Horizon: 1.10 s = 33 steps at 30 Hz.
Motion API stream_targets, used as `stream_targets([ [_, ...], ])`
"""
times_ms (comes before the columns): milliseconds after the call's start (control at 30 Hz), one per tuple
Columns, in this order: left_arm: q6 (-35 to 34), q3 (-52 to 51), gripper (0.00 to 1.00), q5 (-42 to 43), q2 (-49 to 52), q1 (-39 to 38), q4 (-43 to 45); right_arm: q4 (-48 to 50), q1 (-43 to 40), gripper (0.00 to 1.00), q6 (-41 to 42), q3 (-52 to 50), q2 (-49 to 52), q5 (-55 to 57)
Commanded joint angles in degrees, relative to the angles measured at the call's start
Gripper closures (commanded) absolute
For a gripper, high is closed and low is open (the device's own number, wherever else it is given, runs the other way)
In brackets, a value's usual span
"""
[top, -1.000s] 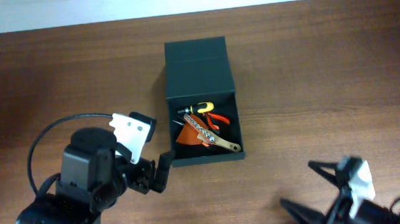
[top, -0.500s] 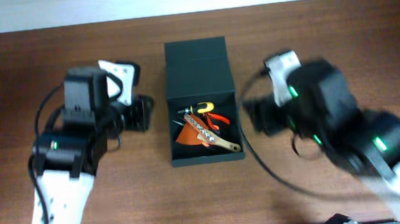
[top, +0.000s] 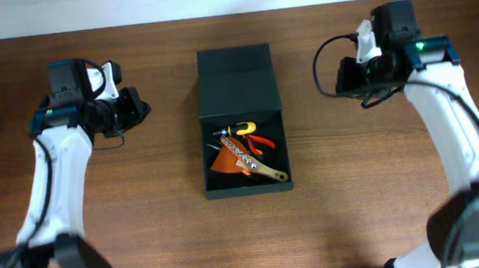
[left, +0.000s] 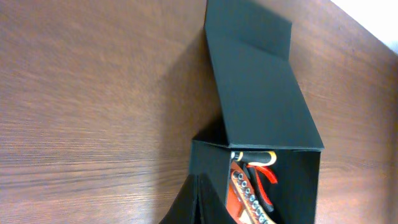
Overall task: Pack container
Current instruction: 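Bring both grippers to the upright lid's top edge from either side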
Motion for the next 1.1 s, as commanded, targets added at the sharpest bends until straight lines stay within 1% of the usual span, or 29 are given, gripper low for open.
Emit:
stream_targets([
  [0,-4.1,1.0,0.98,8.2,5.5,0.2,0.7,0.0,-1.9,0.96,0.6,1.0,5.0,-10.3],
  [33,-4.7,1.0,0.99,8.6,6.9,0.2,0.9,0.0,-2.2,0.96,0.6,1.0,6.4,-11.2],
  [200,-6.8,1.0,0.98,14.4,12.9,0.2,2.9,1.2,-1.9,0.96,0.6,1.0,13.2,-16.3],
  [300,-9.0,1.0,0.98,15.9,15.5,-0.2,4.2,2.3,-1.6,0.96,0.7,1.0,15.9,-19.1],
  [600,-11.7,1.0,0.98,16.2,21.0,-4.0,8.1,5.3,-0.3,0.96,3.2,1.0,20.1,-21.1],
  [833,-15.0,1.0,0.98,16.3,24.0,-5.7,11.8,9.2,3.2,0.96,6.7,1.0,22.4,-21.3],
  [1067,-15.5,1.0,0.98,17.3,26.5,-8.1,13.0,13.2,6.7,0.96,8.1,1.0,24.7,-21.8],
])
